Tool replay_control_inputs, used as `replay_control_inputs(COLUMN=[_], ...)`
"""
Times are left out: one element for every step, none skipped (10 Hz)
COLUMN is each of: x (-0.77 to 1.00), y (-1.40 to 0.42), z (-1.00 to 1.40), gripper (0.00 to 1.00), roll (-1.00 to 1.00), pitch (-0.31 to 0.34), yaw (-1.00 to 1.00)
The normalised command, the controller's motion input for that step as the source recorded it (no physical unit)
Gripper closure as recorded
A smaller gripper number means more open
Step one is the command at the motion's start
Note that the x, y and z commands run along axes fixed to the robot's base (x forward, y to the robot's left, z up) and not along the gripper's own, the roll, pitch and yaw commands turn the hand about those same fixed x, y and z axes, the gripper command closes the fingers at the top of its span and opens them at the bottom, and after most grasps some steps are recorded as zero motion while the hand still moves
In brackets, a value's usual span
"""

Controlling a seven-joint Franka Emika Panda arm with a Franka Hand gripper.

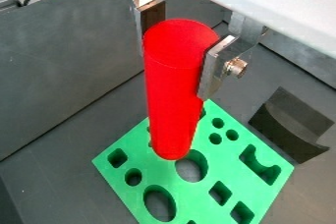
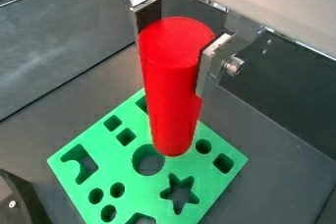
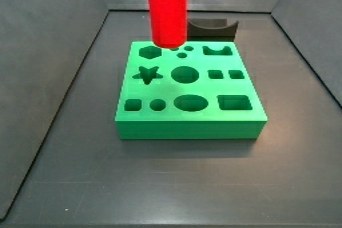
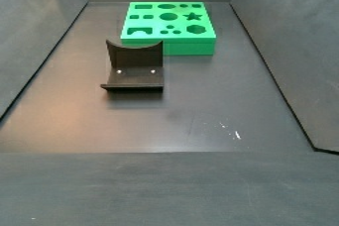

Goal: Insert the round object.

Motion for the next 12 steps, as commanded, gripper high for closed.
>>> replay_control_inputs(x=[0.0,0.02,0.01,0.15,0.25,0.39,0.41,0.39,0.41,0.38,0.34,0.2], y=[0.0,0.0,0.01,0.03,0.22,0.23,0.21,0.13,0.05,0.07,0.13,0.17], z=[-0.56,-0.68,-0.68,-0.63,-0.47,-0.35,-0.28,-0.27,-0.3,-0.28,-0.25,-0.22], gripper=[1.0,1.0,1.0,1.0,1.0,1.0,1.0,1.0,1.0,1.0,1.0,1.0], roll=[0.0,0.02,0.01,0.0,-0.01,-0.04,-0.05,-0.03,-0.01,0.0,0.0,0.02], pitch=[0.0,0.0,0.0,0.003,0.04,0.044,0.046,0.046,0.041,0.054,0.086,0.087], yaw=[0.0,-0.02,-0.02,-0.03,-0.01,0.0,0.0,0.0,-0.01,-0.03,-0.02,-0.03])
